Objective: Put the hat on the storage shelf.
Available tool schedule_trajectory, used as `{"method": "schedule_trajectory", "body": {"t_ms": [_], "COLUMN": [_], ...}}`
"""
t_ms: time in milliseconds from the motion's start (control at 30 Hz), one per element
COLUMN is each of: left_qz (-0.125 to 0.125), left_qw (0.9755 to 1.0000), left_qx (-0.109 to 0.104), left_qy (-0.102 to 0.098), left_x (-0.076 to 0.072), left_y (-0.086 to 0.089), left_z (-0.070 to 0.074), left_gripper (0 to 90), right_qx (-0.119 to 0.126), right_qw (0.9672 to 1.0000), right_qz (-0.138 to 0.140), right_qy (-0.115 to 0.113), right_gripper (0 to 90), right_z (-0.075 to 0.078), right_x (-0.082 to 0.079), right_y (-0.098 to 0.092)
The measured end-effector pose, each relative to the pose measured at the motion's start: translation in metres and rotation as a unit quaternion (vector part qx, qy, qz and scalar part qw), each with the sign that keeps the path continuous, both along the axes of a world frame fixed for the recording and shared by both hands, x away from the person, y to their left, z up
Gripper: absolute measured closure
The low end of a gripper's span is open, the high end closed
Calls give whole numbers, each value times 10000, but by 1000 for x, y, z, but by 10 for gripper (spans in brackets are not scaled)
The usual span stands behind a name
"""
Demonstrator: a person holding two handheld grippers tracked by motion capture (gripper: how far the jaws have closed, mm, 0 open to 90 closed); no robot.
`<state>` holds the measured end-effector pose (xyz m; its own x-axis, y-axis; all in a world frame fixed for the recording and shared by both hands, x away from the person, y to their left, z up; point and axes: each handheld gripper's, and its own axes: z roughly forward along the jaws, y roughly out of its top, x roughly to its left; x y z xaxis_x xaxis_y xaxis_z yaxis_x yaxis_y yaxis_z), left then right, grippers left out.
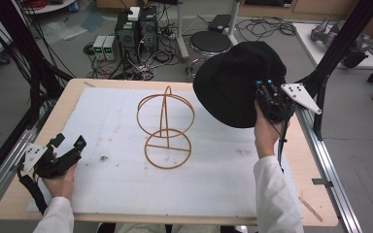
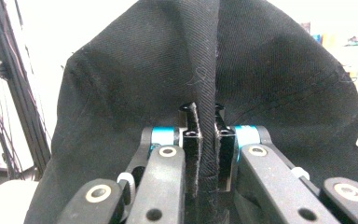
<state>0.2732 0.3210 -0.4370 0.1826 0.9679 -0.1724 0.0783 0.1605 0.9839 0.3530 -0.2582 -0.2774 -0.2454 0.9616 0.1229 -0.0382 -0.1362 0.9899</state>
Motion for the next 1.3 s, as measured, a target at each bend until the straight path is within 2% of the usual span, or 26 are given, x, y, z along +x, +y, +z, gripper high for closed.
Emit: {"method": "schedule_trajectory", "body": {"t_ms": [33, 167, 333, 600, 700, 1200, 1300], "left_qz": [11, 28, 38, 27, 23, 66, 76], "left_qw": [10000, 10000, 10000, 10000, 10000, 9999, 9999], "left_qx": [-16, -31, -39, -41, -39, -107, -138], "left_qy": [-8, -4, -10, -9, -9, -5, -7], "left_x": [0, -1, -1, -1, -1, 0, -1], "left_y": [0, 1, 2, 1, 1, 4, 4], "left_z": [0, 0, 0, 0, 0, 0, 0], "left_gripper": [227, 227, 227, 227, 227, 227, 227], "right_qx": [8, 0, 68, 199, 311, 338, 361], "right_qw": [9999, 9995, 9988, 9960, 9946, 9880, 9853], "right_qz": [23, 119, 236, 576, 720, 1233, 1450], "right_qy": [-118, -282, -433, -650, -679, -862, -832], "right_gripper": [862, 863, 863, 862, 863, 863, 864], "right_z": [5, 14, 24, 38, 42, 52, 55], "right_x": [-3, -9, -17, -29, -32, -43, -46], "right_y": [2, 6, 10, 20, 25, 52, 63]}}
